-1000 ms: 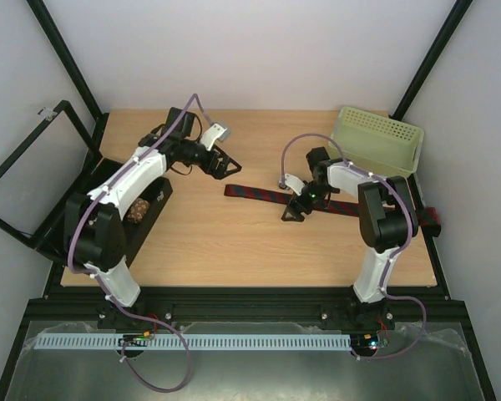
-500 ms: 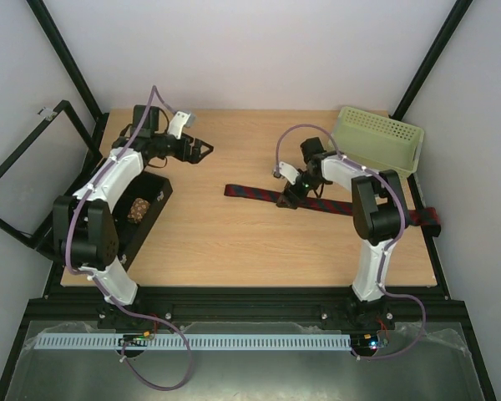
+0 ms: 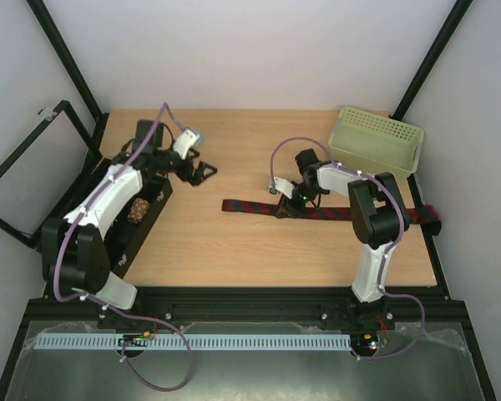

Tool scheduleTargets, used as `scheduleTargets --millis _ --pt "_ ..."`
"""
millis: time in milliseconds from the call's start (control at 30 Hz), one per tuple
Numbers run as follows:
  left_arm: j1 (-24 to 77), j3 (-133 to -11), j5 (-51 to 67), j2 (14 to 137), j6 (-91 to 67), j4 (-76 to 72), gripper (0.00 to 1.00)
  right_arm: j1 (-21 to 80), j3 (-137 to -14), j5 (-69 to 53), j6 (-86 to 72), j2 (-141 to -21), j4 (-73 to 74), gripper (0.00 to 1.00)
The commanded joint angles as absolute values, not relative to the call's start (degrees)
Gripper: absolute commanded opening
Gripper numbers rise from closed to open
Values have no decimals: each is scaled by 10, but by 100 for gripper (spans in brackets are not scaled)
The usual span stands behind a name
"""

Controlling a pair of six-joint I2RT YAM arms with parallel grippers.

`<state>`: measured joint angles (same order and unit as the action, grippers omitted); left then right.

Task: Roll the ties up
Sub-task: Move the tie to the center of the board, then pick up the tie from the center of the board.

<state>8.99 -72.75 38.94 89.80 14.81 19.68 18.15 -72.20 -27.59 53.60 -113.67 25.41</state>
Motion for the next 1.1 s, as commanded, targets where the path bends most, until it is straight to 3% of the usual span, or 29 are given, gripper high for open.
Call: scheduleTargets --millis 0,233,467,600,833,1067 --pt "139 -621 381 842 272 233 99 196 -647 -287 566 -1100 336 50" --pt "270 -454 276 796 380 174 99 197 -575 -287 530 -1044 331 50" --pt "314 -384 234 817 437 103 96 194 -646 -327 447 -996 356 72" --pt "313 -377 224 840 461 86 94 193 -689 -382 337 -978 351 78" --pt "308 -399 232 857 421 68 88 198 -729 -523 63 -1036 331 71" --pt "307 -404 245 882 448 83 84 238 -678 -571 -78 -1063 226 53"
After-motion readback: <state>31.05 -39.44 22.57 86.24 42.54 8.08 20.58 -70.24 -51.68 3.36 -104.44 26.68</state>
